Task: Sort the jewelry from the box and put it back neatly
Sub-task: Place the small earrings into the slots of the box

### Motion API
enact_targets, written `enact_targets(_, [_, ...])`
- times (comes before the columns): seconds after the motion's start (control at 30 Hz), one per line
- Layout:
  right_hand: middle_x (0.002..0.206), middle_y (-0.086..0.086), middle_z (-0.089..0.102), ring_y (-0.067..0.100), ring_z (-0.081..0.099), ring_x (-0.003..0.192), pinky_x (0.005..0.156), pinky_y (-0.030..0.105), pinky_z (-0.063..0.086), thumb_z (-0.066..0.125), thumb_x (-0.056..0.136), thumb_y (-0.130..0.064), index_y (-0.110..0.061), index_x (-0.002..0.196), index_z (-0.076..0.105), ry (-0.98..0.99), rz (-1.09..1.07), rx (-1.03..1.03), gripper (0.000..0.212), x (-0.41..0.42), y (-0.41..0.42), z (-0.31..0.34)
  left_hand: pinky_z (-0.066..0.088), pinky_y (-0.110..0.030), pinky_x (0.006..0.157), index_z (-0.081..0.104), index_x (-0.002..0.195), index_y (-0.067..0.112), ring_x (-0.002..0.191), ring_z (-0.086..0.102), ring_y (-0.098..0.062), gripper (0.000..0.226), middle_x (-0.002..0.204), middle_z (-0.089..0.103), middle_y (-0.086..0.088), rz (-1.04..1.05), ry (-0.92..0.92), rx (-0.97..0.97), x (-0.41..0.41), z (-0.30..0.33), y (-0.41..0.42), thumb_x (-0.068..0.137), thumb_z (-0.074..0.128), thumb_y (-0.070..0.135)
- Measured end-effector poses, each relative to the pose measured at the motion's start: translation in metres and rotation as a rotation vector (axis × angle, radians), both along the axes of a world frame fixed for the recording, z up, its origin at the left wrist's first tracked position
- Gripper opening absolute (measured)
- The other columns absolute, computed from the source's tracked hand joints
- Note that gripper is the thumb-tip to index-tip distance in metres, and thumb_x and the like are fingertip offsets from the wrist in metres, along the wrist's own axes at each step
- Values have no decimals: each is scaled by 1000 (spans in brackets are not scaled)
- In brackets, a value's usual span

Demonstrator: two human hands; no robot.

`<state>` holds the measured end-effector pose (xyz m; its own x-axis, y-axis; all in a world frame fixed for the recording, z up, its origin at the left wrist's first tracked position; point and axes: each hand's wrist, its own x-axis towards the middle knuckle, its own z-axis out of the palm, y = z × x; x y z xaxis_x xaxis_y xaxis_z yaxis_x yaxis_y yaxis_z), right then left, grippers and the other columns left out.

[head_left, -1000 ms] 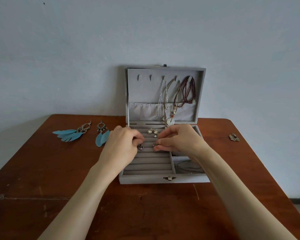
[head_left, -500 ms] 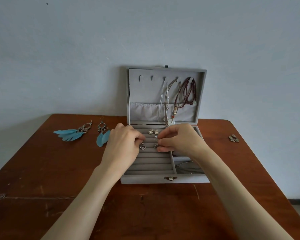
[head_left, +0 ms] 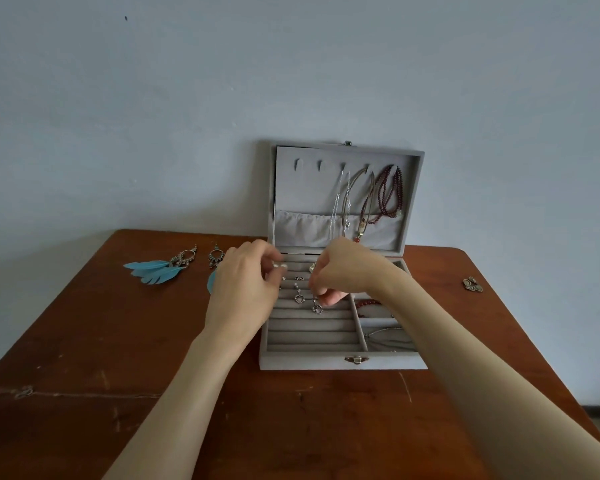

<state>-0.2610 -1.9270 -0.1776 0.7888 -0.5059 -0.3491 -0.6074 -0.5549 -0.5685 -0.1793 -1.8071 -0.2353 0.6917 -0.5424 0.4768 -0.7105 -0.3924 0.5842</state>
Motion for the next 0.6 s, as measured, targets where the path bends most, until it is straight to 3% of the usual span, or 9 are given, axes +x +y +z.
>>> enact_targets(0.2, [87,19,73,20,68,73,83,31,56,55,79,-2,7,102,67,29,-25,-56,28,9,4,-2,43,-29,72,57,107,16,79,54,-13,25,80,58,6,5,129,7,6,-1,3,84,64,24])
enact_targets(0.3, [78,16,71,21,68,71,83,31,56,54,79,-1,7,101,68,48,-32,-73,27,14,6,-1,47,-31,73,57,110,16,84,57,-16,26,83,61,4,-27,156,16,6,-2,2,86,63,24])
enact_targets(0.4, [68,12,68,20,66,64,79,30,58,57,81,-1,7,99,67,47,-42,-72,22,18,4,-2,41,-21,67,57,110,16,79,54,-10,24,85,60,5,-37,175,15,6,-1,2,87,61,22])
enact_targets(0.5, [77,17,70,21,65,65,82,34,57,60,82,-3,8,99,67,7,-45,-54,22,19,2,-5,36,-10,56,58,109,15,66,50,-2,22,84,58,7,-31,194,1,9,0,4,88,61,19])
enact_targets(0.6, [74,17,69,19,64,61,78,30,58,64,82,-5,7,94,68,-33,-55,-53,18,17,1,-10,37,-8,57,59,110,14,71,52,-4,23,89,60,4,-32,221,5,10,-1,4,88,61,19])
